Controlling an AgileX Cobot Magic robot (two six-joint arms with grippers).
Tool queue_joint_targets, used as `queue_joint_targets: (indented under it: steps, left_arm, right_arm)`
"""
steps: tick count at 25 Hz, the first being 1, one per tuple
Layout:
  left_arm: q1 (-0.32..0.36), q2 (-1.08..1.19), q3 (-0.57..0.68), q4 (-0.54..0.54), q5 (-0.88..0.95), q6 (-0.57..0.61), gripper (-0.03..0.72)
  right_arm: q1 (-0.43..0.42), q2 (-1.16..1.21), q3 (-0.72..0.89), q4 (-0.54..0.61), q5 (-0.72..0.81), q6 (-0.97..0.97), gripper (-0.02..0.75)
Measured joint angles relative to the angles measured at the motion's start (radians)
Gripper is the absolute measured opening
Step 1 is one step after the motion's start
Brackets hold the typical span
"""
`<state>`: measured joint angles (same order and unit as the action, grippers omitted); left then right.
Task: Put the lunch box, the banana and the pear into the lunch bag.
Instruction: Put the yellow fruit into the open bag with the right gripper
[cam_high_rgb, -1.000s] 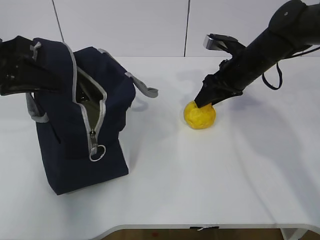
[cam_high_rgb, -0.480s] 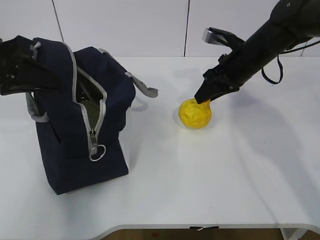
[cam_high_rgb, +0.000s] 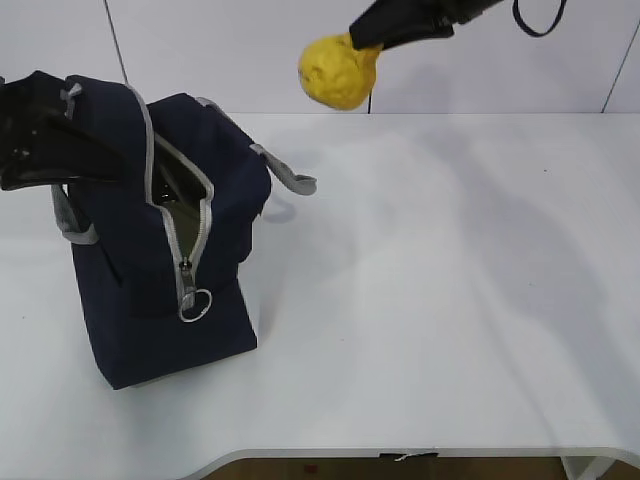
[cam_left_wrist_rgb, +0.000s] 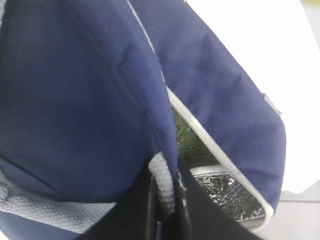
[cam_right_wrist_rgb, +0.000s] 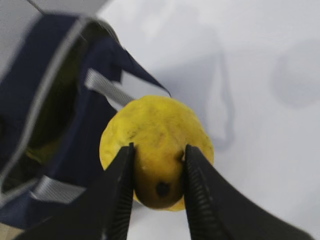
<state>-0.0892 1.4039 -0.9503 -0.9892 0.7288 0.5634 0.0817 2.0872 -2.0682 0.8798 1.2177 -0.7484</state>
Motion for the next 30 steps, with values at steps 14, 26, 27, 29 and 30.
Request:
queue_joint_targets:
  steps: [14, 26, 27, 29, 30]
  left_arm:
    - [0.000, 0.000, 0.000, 0.000, 0.000, 0.000, 0.018]
    - [0.000, 0.000, 0.000, 0.000, 0.000, 0.000, 0.018]
    - [0.000, 0.000, 0.000, 0.000, 0.000, 0.000, 0.018]
    - [0.000, 0.000, 0.000, 0.000, 0.000, 0.000, 0.018]
    - [0.000, 0.000, 0.000, 0.000, 0.000, 0.000, 0.018]
  right_arm:
    - [0.242, -0.001, -0.124, -0.021, 0.025, -0.020, 0.242]
    - [0.376, 0.100, -0.124, -0.148, 0.025, -0.022, 0.242]
    - [0.381, 0.114, -0.124, -0.150, 0.025, -0.022, 0.242]
    - [0.387, 0.143, -0.124, -0.160, 0.025, -0.022, 0.242]
    - [0.391, 0.156, -0.124, -0.162, 0.025, -0.022, 0.242]
